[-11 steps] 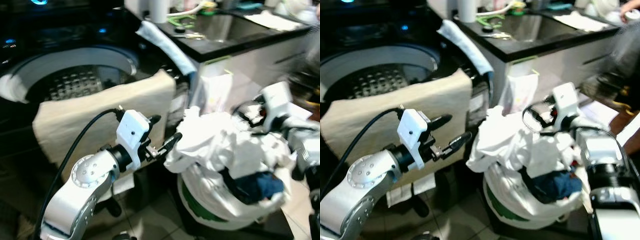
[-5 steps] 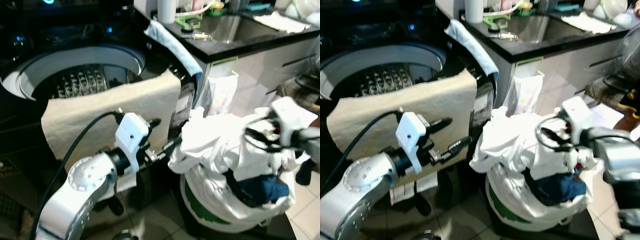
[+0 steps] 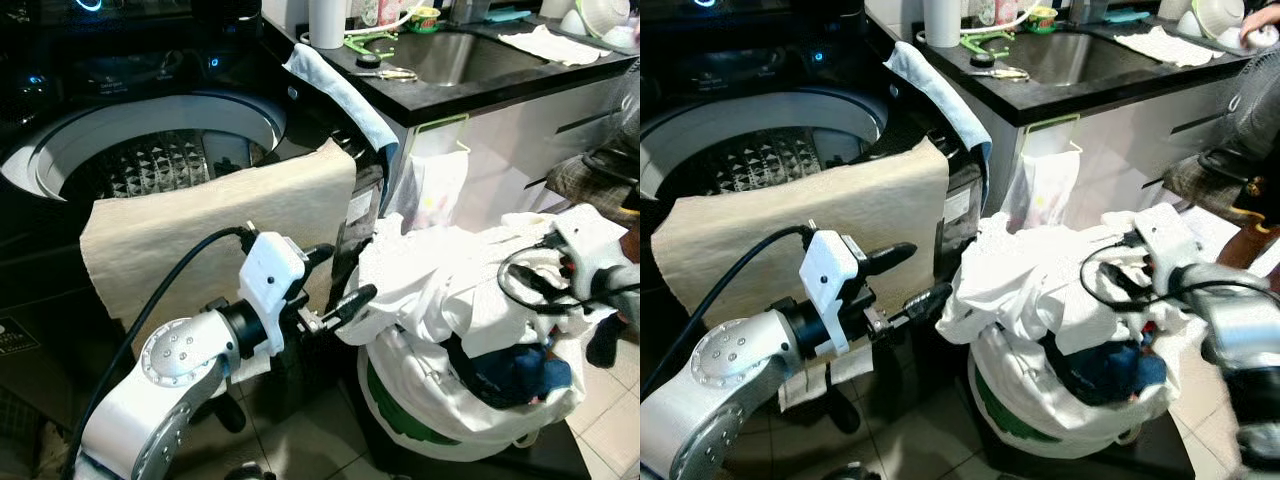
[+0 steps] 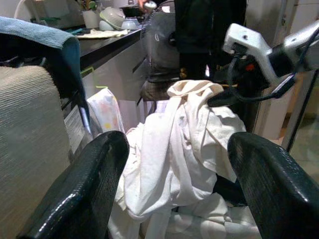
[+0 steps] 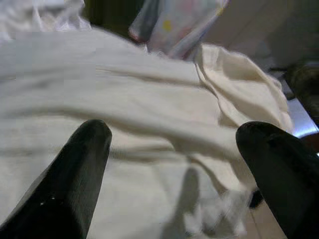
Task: Clothes washing
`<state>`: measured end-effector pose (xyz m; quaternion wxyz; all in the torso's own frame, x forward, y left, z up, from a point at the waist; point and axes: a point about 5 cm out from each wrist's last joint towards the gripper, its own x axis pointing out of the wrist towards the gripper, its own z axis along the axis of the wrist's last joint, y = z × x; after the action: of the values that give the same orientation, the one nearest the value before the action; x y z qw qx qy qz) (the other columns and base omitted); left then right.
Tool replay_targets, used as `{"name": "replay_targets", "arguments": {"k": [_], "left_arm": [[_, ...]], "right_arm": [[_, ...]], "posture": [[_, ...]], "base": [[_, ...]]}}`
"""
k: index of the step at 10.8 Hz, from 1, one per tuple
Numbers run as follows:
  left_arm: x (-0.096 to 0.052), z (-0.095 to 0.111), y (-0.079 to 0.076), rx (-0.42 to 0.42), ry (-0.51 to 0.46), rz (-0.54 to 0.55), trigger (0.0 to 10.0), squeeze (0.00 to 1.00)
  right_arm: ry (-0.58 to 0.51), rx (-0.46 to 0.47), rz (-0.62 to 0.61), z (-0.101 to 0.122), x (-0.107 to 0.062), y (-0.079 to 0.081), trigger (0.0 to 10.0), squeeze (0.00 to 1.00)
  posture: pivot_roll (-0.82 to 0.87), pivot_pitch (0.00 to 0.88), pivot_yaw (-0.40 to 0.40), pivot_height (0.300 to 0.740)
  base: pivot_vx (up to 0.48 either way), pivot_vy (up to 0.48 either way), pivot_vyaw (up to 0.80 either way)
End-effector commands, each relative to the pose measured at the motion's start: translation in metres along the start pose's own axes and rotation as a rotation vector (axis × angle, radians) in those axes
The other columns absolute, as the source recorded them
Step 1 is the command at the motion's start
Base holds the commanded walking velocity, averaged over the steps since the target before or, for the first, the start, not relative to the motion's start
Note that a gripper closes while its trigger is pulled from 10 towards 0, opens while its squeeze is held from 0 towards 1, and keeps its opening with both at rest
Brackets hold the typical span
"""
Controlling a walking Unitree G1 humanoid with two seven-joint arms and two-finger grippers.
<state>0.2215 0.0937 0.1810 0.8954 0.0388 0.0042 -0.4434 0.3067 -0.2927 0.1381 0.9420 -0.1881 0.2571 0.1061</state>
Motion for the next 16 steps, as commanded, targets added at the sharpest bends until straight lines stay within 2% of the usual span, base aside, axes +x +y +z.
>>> {"name": "replay_targets", "arguments": {"k": [1, 3, 5, 6, 7, 16], "left_arm": [[-0.001, 0.003, -0.002, 0.009, -0.004, -0.012, 10.0, 0.00], [-0.001, 0.003, -0.003, 0.013, 0.000, -0.012, 10.0, 0.00], [-0.003, 0.003, -0.003, 0.016, 0.008, -0.014, 10.0, 0.00], [-0.004, 0.003, -0.003, 0.019, 0.012, -0.014, 10.0, 0.00], [-0.004, 0.003, -0.003, 0.019, 0.015, -0.017, 10.0, 0.00], [-0.002, 0.002, -0.003, 0.027, 0.025, -0.026, 10.0, 0.00]], "right_arm": [[-0.069, 0.001, -0.025, 0.004, 0.004, -0.002, 10.0, 0.00], [-0.077, -0.027, 0.036, -0.011, 0.019, 0.017, 10.0, 0.00], [-0.003, -0.024, 0.077, -0.027, 0.026, 0.028, 10.0, 0.00], [0.029, -0.031, 0.079, -0.034, 0.027, 0.028, 8.1, 0.00], [0.033, -0.030, 0.072, -0.039, 0.028, 0.027, 0.0, 0.00], [0.011, -0.016, 0.058, -0.039, 0.031, 0.022, 0.0, 0.00]], "posture": [[0.02, 0.003, 0.001, 0.719], [0.03, 0.010, 0.000, 0.719], [0.04, 0.014, -0.001, 0.719], [0.04, 0.014, -0.001, 0.719], [0.03, 0.015, 0.006, 0.719], [0.03, 0.013, 0.009, 0.719]], "base": [[0.000, 0.000, 0.00], [0.000, 0.000, 0.00], [0.000, 0.000, 0.00], [0.000, 0.000, 0.00], [0.000, 0.000, 0.00], [0.000, 0.000, 0.00]]}}
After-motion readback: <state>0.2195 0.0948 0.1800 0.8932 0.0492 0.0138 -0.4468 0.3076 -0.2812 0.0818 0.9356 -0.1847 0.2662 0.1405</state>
